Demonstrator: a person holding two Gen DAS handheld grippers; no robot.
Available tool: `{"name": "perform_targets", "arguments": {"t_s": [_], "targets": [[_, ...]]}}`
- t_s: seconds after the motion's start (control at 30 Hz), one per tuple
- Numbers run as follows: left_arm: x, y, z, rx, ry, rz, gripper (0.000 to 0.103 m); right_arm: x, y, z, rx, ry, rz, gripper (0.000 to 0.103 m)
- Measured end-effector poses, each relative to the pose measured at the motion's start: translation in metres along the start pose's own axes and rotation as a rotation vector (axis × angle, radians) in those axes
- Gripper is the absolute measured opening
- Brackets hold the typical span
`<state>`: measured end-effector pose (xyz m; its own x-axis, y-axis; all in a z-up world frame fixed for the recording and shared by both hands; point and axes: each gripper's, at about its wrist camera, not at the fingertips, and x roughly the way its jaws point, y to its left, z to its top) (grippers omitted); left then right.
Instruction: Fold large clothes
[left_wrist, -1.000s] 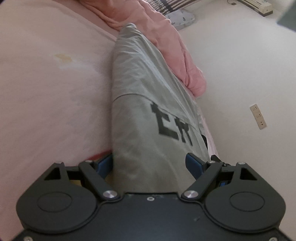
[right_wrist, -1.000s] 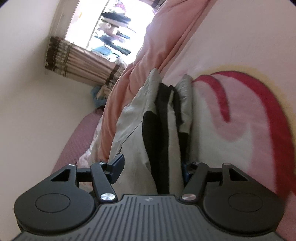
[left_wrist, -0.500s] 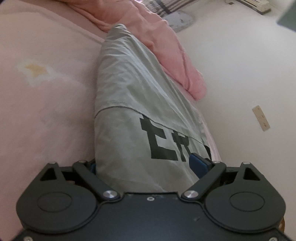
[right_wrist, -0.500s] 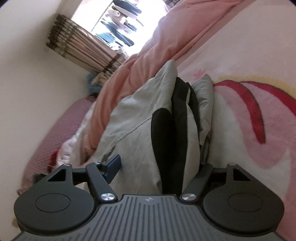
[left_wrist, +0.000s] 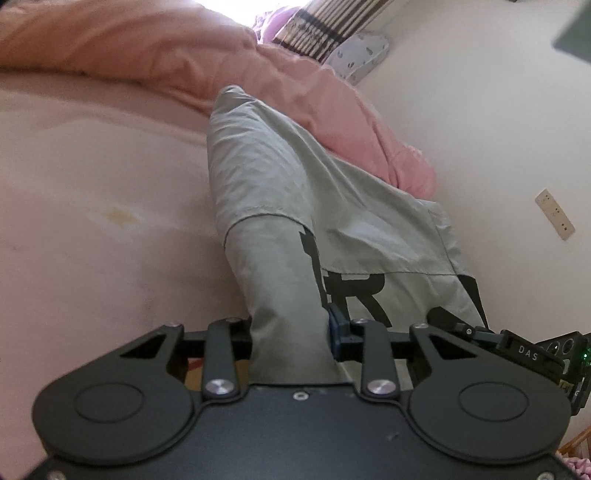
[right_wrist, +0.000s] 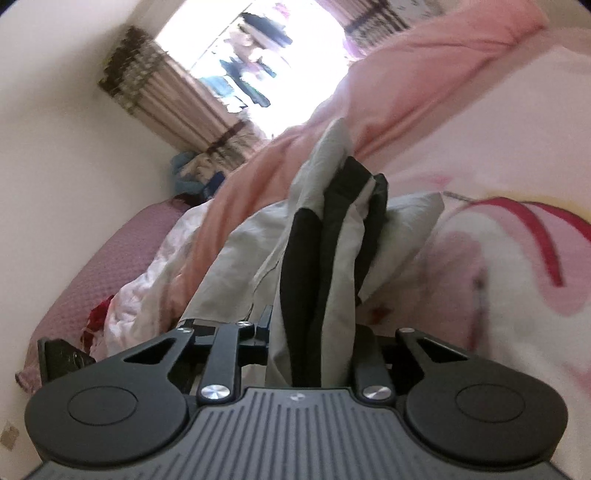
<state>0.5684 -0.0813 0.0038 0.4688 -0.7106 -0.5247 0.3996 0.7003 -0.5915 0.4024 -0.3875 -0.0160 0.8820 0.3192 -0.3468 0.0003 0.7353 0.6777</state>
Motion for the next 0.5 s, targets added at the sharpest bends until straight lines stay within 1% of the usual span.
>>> {"name": "perform_targets", "arguments": {"t_s": [0.13, 0.27, 0.33, 0.4, 0.5], "targets": [[-0.055, 0.010, -0.002, 0.023, -0.039, 0.023, 0.029, 0.003, 0.037, -0.015, -0.018, 0.003, 0.059, 0.024], [-0.098, 0.030, -0.008, 0.028, -0.064, 0.051, 0.030, 0.015, 0.060, -0.033, -0.021, 0.023, 0.096, 0.025], [-0.111, 0.041, -0.014, 0.033, -0.065, 0.066, 0.030, 0.024, 0.066, -0.043, -0.028, 0.033, 0.089, 0.025], [-0.114, 0.054, -0.023, 0.037, -0.064, 0.068, 0.030, 0.033, 0.066, -0.052, -0.053, 0.035, 0.064, 0.025], [-0.108, 0.084, -0.038, 0.001, -0.047, 0.050, 0.031, 0.047, 0.057, -0.065, -0.065, 0.063, 0.019, 0.026]]}}
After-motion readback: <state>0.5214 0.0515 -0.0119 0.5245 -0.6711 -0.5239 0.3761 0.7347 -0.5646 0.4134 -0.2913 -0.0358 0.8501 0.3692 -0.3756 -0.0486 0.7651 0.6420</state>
